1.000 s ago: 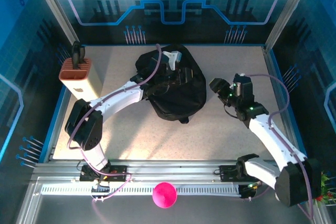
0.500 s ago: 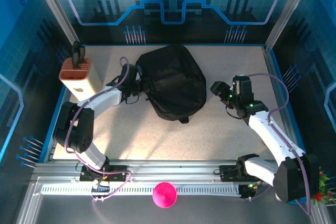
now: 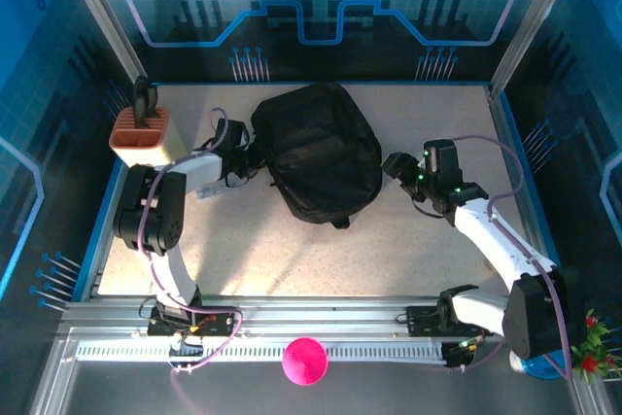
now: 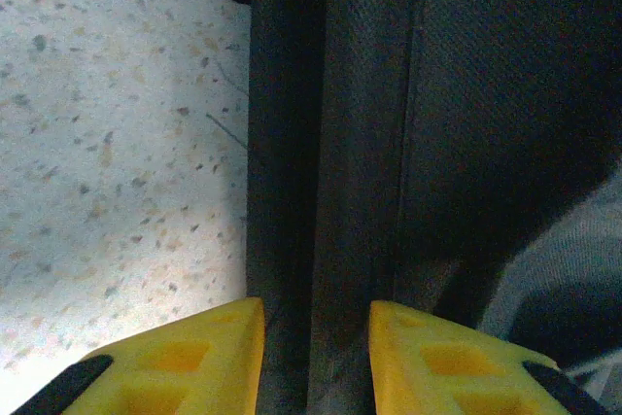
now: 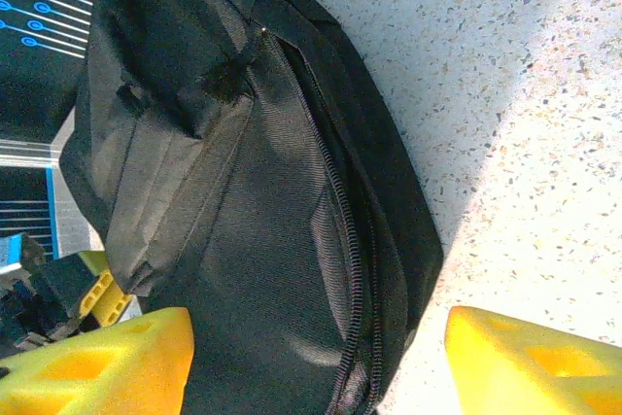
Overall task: Pack the student bag
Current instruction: Rotate the student bag at the top-center of the table.
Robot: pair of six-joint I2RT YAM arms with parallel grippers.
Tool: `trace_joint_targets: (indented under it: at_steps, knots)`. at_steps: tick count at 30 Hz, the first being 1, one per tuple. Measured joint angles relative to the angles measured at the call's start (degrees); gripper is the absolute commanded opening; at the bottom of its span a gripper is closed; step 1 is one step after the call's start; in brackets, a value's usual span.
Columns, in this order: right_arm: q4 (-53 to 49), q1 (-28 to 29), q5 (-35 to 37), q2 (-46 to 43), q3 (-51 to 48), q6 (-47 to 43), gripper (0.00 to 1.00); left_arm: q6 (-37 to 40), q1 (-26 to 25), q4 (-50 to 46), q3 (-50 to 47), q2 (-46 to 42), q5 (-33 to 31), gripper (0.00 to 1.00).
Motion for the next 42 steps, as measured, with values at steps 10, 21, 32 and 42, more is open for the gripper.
trace_joint_targets:
  at_steps: [10, 21, 32, 42]
  knots:
    - [2.2, 0.5, -3.9, 4.7, -1.8, 0.2, 0.63, -3.3, 0.4, 3.8, 0.8, 3.8, 4.9, 0.1]
    - [3.4, 0.9, -8.8, 18.5, 2.1, -3.9, 0.36, -4.6, 0.3, 6.5, 0.2, 0.8, 8.3, 0.0]
    - [3.8, -4.8, -7.4, 33.2, 17.5, -13.5, 0.26, -4.5, -4.6, 2.5, 0.2, -6.0, 8.5, 0.0]
    - [1.4, -10.0, -6.2, 36.7, 27.9, -22.3, 0.62, -5.1, -10.4, 1.5, 0.3, -5.6, 8.5, 0.0]
